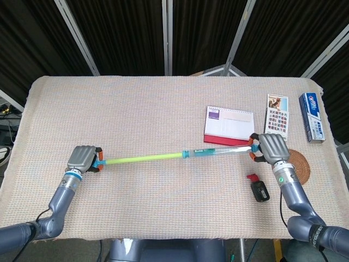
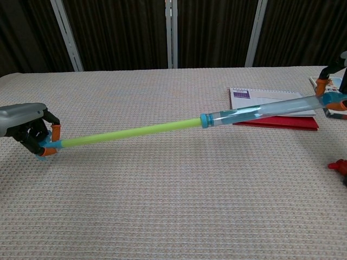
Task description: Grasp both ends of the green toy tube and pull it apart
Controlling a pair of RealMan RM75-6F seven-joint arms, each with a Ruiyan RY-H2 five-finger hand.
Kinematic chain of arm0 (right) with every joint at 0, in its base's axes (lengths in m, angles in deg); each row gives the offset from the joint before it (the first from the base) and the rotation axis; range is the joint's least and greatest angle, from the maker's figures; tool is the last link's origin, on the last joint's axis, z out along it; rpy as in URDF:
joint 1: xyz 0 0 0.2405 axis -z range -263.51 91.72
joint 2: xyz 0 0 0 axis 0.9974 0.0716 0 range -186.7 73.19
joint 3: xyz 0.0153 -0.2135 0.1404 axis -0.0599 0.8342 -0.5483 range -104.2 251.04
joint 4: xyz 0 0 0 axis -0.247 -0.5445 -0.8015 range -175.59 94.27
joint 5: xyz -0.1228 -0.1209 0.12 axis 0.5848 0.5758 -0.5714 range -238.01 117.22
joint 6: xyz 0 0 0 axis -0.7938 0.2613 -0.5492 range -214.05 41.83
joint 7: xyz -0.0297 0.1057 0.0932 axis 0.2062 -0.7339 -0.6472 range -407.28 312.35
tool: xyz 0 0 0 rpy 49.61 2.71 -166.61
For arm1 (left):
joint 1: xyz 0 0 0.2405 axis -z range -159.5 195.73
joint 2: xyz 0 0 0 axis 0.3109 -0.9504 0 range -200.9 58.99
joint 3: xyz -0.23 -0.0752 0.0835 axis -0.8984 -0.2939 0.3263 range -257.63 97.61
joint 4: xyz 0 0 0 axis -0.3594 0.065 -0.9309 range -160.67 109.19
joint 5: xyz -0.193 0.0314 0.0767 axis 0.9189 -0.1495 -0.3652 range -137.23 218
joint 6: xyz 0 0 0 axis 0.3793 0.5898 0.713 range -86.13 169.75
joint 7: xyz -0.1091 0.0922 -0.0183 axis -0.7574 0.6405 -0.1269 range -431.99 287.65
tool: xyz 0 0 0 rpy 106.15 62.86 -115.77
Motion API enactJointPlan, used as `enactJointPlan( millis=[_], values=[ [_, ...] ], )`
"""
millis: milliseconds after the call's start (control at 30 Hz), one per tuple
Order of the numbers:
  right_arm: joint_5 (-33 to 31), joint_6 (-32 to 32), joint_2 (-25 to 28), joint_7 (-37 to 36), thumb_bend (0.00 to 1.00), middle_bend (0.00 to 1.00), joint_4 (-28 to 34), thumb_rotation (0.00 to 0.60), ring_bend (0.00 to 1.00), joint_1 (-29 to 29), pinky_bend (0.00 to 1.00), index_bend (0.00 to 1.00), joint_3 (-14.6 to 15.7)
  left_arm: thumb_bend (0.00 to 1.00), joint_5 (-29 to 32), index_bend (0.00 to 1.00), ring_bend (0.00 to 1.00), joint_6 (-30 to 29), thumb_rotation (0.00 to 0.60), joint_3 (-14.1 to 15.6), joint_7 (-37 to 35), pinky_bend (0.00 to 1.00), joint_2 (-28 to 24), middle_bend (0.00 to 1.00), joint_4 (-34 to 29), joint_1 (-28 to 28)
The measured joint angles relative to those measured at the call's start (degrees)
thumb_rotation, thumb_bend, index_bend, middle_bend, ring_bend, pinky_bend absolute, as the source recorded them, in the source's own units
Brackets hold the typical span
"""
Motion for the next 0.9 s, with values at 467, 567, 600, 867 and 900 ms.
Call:
enactJointPlan(
  millis=[467, 567, 600, 867, 900],
  values=[
    [0.2, 1.0, 0.2, -2.0, 0.01, 1.0, -0.2, 0.6, 1.0, 0.5, 1.0, 0.03, -0.3, 0.18, -0.1, 0.14, 0.76, -0.6, 0.6, -0.2, 0.3, 0.96, 0.3, 0.84, -0.3, 0.0],
    [1.2, 1.2, 0.4, -3.2, 0.0, 1.0, -0.1, 0.6, 1.0, 0.8, 1.0, 0.0, -0.3, 0.06, -0.4, 0.01, 0.76, -0.7, 0.6, -0.4, -0.6, 0.96, 0.1, 0.84, -0.4, -0.3],
    [1.6, 1.1, 0.5, -3.5, 0.0, 1.0, -0.1, 0.6, 1.0, 1.0, 1.0, 0.0, -0.3, 0.05, -0.7, 0.0, 0.76, -0.8, 0.6, -0.5, -1.1, 0.96, -0.1, 0.84, -0.5, -0.4],
    [6.3, -4.1, 3.9, -7.2, 0.0, 0.97, 4.1, 0.6, 0.99, 4.7, 1.0, 0.0, 0.1, 0.05, -4.3, 0.0, 0.76, -5.1, 0.6, -1.3, -4.7, 0.95, -5.1, 0.8, -5.6, -3.0],
    [7.3, -5.1, 4.4, -8.1, 0.0, 0.94, 4.6, 0.6, 0.98, 5.4, 1.0, 0.0, 0.2, 0.05, -5.3, 0.0, 0.74, -6.2, 0.6, -1.2, -5.5, 0.93, -6.3, 0.77, -6.8, -3.8]
  ],
)
